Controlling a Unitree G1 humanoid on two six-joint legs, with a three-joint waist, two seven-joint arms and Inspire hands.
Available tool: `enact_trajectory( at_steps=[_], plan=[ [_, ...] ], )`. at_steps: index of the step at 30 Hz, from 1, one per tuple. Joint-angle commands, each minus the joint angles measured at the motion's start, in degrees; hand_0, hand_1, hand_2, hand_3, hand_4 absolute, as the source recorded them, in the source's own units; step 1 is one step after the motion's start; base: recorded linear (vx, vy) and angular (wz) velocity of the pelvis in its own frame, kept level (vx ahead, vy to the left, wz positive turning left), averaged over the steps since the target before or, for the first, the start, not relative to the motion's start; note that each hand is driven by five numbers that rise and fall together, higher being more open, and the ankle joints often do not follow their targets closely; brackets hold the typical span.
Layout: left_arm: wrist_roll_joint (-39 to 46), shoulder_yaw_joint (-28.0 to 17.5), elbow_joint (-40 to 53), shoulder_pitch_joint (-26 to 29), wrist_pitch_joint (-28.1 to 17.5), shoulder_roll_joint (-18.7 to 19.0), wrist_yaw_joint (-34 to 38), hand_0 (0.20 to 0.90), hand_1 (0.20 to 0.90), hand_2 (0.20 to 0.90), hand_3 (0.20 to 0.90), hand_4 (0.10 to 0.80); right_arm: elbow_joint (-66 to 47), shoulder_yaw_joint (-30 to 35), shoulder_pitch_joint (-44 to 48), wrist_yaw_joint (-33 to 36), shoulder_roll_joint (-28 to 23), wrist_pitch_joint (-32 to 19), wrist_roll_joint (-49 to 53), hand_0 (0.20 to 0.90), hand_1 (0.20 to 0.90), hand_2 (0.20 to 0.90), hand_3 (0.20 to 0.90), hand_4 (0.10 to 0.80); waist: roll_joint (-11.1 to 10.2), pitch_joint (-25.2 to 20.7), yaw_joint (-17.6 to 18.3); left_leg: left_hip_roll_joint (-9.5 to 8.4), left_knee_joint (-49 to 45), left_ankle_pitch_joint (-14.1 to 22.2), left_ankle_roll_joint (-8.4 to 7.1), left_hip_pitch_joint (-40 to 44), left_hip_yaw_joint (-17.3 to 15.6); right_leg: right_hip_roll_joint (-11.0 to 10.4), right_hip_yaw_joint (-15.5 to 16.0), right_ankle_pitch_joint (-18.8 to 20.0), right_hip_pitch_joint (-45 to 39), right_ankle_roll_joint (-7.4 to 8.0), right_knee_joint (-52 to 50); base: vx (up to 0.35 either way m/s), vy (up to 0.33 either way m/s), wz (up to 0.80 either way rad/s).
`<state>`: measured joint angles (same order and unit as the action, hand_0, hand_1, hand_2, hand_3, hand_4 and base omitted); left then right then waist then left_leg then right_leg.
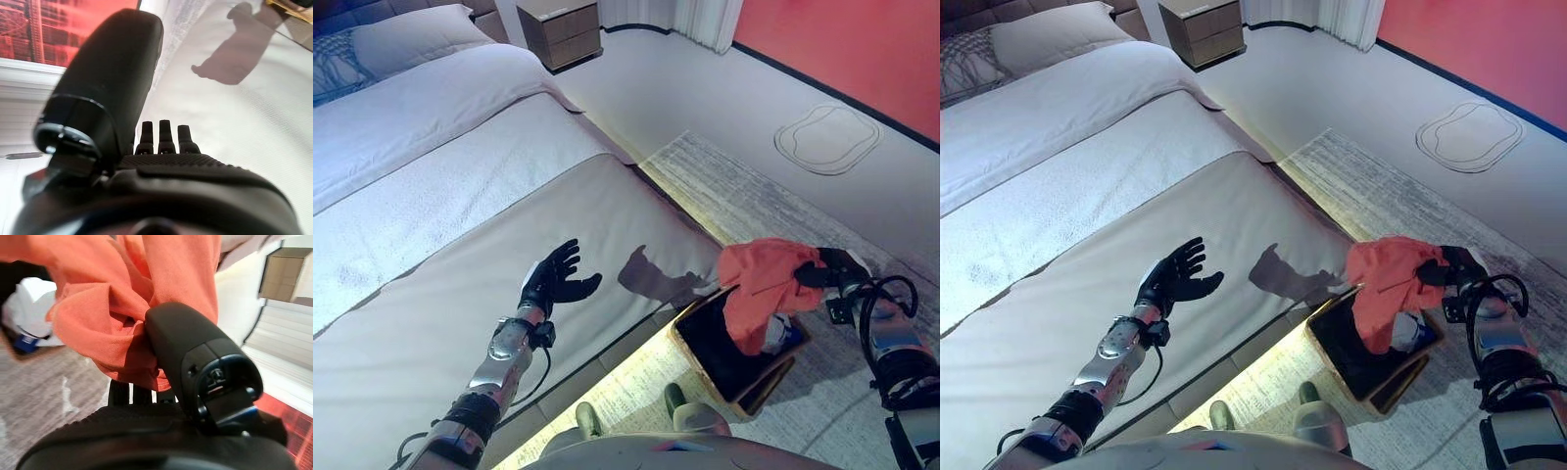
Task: Pick up the clothes from the bed and place them into the basket
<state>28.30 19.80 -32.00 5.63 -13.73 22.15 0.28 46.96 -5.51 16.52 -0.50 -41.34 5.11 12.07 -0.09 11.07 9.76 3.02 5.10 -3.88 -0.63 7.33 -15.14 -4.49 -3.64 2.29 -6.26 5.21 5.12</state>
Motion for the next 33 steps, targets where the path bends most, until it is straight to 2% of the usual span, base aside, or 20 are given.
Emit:
enact_trajectory(
  at_steps=[1, 2, 10, 20, 25, 29, 33],
  plan=[
    [-0.62, 0.25, 0.48, 4.97, -4.78, 0.33, -0.38, 0.9, 0.9, 0.9, 0.9, 0.8, 1.55, -0.25, 7.58, 3.83, -2.27, -4.56, -1.57, 0.552, 0.552, 0.552, 0.494, 0.394, 0.23, -4.28, -1.35, 0.14, -4.55, 11.04, 0.16, 1.57, 1.05, 1.12, 0.74, -0.78, 5.76, 0.16, -4.54, 0.0, 0.0, 0.0],
    [-0.5, 0.35, 0.41, 5.04, -4.68, 0.3, -0.36, 0.9, 0.9, 0.9, 0.9, 0.8, 1.7, -0.21, 7.33, 5.23, -1.8, -4.77, -1.79, 0.9, 0.9, 0.9, 0.9, 0.8, 0.34, -4.31, -1.32, 0.13, -4.47, 11.01, 0.17, 1.64, 1.11, 1.15, 0.74, -0.77, 5.78, 0.17, -4.57, 0.0, 0.0, 0.0],
    [0.17, 1.14, 0.36, 4.32, -5.31, -0.19, -0.65, 0.9, 0.9, 0.9, 0.9, 0.8, 2.53, 0.76, 5.98, 10.38, -0.12, -3.72, -3.23, 0.9, 0.9, 0.9, 0.9, 0.8, 0.72, -4.11, -1.29, 0.22, -4.25, 10.95, 0.13, 1.63, 1.29, 1.36, 0.68, -0.7, 5.96, 0.18, -4.48, 0.0, 0.0, 0.0],
    [0.25, 1.62, 0.25, 4.76, -5.83, -0.7, 0.47, 0.9, 0.9, 0.9, 0.9, 0.8, 3.64, 1.65, 4.53, 12.42, 1.24, -2.08, -3.17, 0.9, 0.9, 0.9, 0.9, 0.8, 0.98, -3.68, -0.74, 0.46, -4.1, 10.78, 0.02, 1.5, 0.71, 1.47, 0.24, -0.52, 6.48, 0.23, -4.48, 0.0, 0.0, 0.0],
    [-0.06, 1.52, 0.28, 4.81, -5.66, -0.68, 0.68, 0.9, 0.9, 0.9, 0.9, 0.8, 4.16, 2.0, 3.08, 12.5, 1.96, -3.02, -2.52, 0.9, 0.9, 0.9, 0.9, 0.8, 1.06, -3.79, -0.44, 0.51, -3.79, 10.74, 0.04, 1.99, 0.47, 1.51, 0.06, -0.37, 6.29, 0.29, -4.34, 0.0, 0.002, -0.01],
    [0.12, 1.28, 0.96, 5.01, -5.36, -0.55, 1.43, 0.9, 0.9, 0.9, 0.9, 0.8, 0.74, 1.98, 2.56, 13.53, 2.53, -3.91, -1.49, 0.9, 0.9, 0.9, 0.9, 0.8, 1.12, -3.69, -0.17, 0.53, -3.58, 10.7, 0.0, 2.29, 0.58, 1.53, -0.11, -0.29, 6.33, 0.31, -4.48, 0.0, 0.0, 0.0],
    [-0.08, 0.64, 1.64, 4.89, -5.03, -0.87, 2.02, 0.9, 0.9, 0.9, 0.9, 0.8, -7.24, 1.14, 1.93, 15.54, 3.94, -4.37, -1.11, 0.9, 0.9, 0.9, 0.9, 0.8, 1.25, -3.66, 0.21, 0.54, -3.31, 10.54, -0.07, 2.32, 0.65, 1.62, -0.22, -0.35, 6.52, 0.26, -4.71, 0.0, 0.0, 0.0]
  ],
)
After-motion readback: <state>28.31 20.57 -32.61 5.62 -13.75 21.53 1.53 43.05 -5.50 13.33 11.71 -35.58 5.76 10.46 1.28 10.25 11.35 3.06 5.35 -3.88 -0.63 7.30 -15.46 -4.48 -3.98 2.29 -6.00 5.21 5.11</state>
